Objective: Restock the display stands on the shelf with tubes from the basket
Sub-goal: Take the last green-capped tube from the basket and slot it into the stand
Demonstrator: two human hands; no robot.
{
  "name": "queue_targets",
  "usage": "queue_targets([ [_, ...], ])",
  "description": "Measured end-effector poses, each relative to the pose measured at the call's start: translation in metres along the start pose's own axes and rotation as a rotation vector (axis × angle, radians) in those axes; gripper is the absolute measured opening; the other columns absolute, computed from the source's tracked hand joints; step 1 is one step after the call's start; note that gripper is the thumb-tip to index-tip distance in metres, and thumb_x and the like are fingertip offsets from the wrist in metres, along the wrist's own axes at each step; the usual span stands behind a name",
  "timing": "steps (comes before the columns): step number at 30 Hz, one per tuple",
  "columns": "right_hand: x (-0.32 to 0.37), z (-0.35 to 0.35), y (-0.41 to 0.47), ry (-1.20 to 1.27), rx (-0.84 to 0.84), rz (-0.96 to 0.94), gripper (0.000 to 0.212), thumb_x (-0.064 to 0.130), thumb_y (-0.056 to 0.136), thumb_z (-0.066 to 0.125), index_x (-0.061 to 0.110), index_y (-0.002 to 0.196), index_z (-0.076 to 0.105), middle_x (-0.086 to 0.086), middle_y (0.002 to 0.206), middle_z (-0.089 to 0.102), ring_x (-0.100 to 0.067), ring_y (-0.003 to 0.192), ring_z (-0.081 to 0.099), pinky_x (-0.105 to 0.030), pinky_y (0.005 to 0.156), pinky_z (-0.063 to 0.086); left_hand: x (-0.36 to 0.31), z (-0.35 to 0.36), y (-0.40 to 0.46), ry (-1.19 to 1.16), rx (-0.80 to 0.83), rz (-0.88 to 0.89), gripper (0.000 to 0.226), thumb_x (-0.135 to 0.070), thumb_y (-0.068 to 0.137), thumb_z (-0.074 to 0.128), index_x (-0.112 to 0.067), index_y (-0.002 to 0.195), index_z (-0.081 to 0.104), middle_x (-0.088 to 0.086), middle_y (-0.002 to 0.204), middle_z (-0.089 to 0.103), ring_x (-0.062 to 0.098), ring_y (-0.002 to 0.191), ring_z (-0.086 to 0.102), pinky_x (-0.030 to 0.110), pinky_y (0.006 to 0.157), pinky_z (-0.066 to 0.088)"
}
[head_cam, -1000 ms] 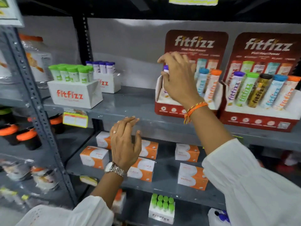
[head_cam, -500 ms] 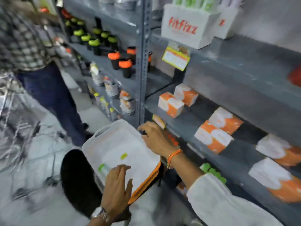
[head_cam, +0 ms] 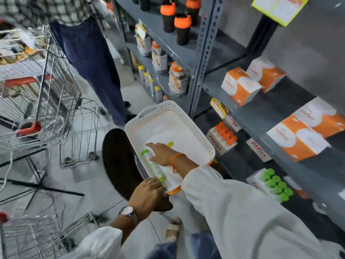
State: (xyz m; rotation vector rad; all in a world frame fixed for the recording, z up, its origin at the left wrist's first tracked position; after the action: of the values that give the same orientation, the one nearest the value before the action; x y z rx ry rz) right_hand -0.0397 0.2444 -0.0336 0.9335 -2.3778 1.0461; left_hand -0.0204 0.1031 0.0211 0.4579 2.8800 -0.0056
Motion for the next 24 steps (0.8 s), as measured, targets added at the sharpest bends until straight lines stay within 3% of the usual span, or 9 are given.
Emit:
queue_targets([
  [4, 0.003, 0.015, 0.012, -0.018, 0.016, 0.002, 0.061, 0.026, 0.097, 0.060, 0.021, 0.151, 0.031, -0.026, 0.144, 0.039, -0.044, 0.127, 0.047, -0.044, 0.103, 0.043, -0.002, 0.001, 0.004, 0.038, 0.026, -0.008, 0.033, -0.034, 0.091, 0.046, -0.025, 0.075, 0.073, -0.008, 0.078, 0.070, 0.016, 0.079, 0.068, 0.026, 0.080, 0.045],
  [8, 0.002, 0.018, 0.013, 0.011, -0.062, -0.014, 0.043, 0.018, 0.090, 0.069, 0.012, 0.127, 0.046, -0.025, 0.123, 0.052, -0.042, 0.106, 0.057, -0.043, 0.088, 0.050, -0.001, 0.008, -0.001, 0.025, 0.044, -0.043, 0.036, -0.035, 0.092, 0.044, -0.023, 0.078, 0.074, -0.006, 0.081, 0.072, 0.018, 0.083, 0.069, 0.027, 0.084, 0.046],
  [12, -0.007, 0.004, 0.008, 0.170, -0.106, 0.013, 0.038, 0.009, 0.083, 0.073, 0.010, 0.114, 0.051, -0.018, 0.100, 0.059, -0.036, 0.090, 0.062, -0.042, 0.076, 0.052, -0.003, 0.002, -0.001, -0.003, 0.000, -0.037, 0.036, -0.035, 0.089, 0.044, -0.023, 0.078, 0.076, -0.007, 0.081, 0.073, 0.015, 0.080, 0.070, 0.026, 0.086, 0.042],
  [14, -0.014, -0.010, 0.001, 0.253, -0.156, 0.003, 0.038, 0.009, 0.081, 0.076, 0.011, 0.111, 0.053, -0.015, 0.096, 0.061, -0.033, 0.089, 0.061, -0.041, 0.077, 0.054, -0.005, 0.001, -0.001, -0.002, 0.001, -0.027, 0.035, -0.033, 0.087, 0.045, -0.022, 0.076, 0.076, -0.007, 0.080, 0.073, 0.014, 0.078, 0.070, 0.025, 0.086, 0.042],
  [17, -0.026, -0.041, -0.017, 0.368, -0.287, 0.001, 0.033, 0.014, 0.082, 0.075, 0.015, 0.109, 0.056, -0.016, 0.107, 0.064, -0.032, 0.096, 0.064, -0.041, 0.083, 0.057, -0.001, 0.005, -0.001, -0.019, 0.092, -0.063, 0.036, -0.038, 0.087, 0.045, -0.023, 0.076, 0.076, -0.007, 0.077, 0.071, 0.019, 0.078, 0.068, 0.030, 0.082, 0.047],
  [21, -0.031, -0.109, -0.056, 0.496, -0.510, -0.035, 0.028, 0.006, 0.084, 0.072, 0.012, 0.106, 0.055, -0.006, 0.104, 0.058, -0.025, 0.086, 0.063, -0.034, 0.076, 0.057, 0.005, 0.002, 0.013, -0.025, 0.180, -0.065, 0.056, -0.055, 0.093, 0.026, -0.026, 0.090, 0.074, -0.007, 0.089, 0.071, 0.020, 0.089, 0.063, 0.034, 0.082, 0.047],
  [24, -0.021, -0.182, -0.112, 0.541, -0.720, -0.117, 0.027, -0.005, 0.085, 0.069, 0.002, 0.105, 0.054, 0.006, 0.095, 0.058, -0.009, 0.083, 0.060, -0.019, 0.072, 0.054, 0.007, -0.030, 0.045, -0.106, 0.036, -0.055, 0.043, -0.051, 0.099, 0.038, -0.030, 0.101, 0.075, -0.011, 0.101, 0.073, 0.018, 0.096, 0.065, 0.031, 0.083, 0.047],
])
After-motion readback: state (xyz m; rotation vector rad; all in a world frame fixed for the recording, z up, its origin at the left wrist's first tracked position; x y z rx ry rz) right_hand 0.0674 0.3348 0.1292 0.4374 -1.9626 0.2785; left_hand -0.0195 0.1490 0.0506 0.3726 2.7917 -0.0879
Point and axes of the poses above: each hand's wrist, its own y-axis towards the middle knuckle, its own z-axis out of the palm, x = y × z, the point moved 8 cm from there along y, towards the middle knuckle
